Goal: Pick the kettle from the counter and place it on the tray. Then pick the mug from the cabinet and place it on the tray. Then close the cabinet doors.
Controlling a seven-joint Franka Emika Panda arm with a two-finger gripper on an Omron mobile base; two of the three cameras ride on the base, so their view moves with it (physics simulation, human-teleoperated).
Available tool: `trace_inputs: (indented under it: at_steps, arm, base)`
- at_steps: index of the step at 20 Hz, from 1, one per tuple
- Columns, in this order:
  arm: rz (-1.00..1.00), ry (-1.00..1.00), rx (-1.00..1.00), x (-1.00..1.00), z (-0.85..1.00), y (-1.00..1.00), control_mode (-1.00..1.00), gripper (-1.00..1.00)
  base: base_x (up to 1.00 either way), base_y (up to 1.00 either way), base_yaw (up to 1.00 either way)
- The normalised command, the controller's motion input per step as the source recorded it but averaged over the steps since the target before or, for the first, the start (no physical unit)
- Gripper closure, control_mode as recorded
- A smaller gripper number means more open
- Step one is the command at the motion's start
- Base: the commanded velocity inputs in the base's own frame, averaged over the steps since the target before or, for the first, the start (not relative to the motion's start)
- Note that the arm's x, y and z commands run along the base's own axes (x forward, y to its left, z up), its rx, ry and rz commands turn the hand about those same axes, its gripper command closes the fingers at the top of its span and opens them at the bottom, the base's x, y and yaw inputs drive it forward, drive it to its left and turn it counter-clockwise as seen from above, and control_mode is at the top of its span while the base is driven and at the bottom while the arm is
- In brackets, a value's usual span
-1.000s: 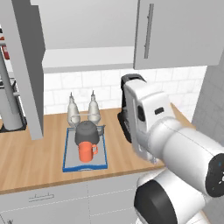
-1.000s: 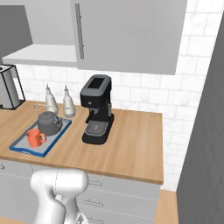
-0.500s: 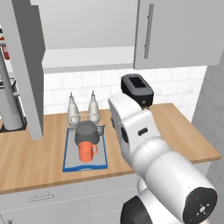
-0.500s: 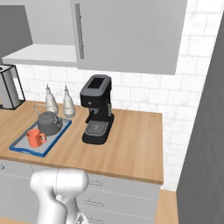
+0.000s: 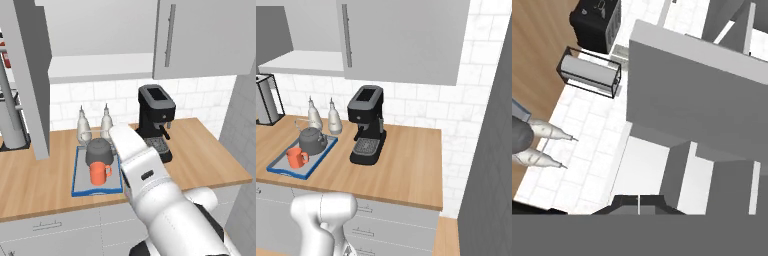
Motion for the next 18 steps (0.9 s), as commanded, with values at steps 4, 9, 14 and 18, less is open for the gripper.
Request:
trace_inputs:
  at_steps: [4, 9, 14, 18]
  arm:
    - [0.00, -0.14, -0.01, -0.06, -0.12, 0.26, -1.00, 1.00]
    - [0.00, -0.08, 0.00, -0.08, -0.03, 0.33, -1.00, 1.00]
    - [0.00, -0.06, 0.00, -0.12, 0.00, 0.38, -1.00, 1.00]
    - [-0.02, -0.02, 0.00, -0.05, -0.02, 0.41, -1.00, 1.00]
  base:
    - [0.00, 0.00, 0.00]
    - [0.00, 0.00, 0.00]
    - [0.00, 0.00, 0.00]
    - [0.00, 0.00, 0.00]
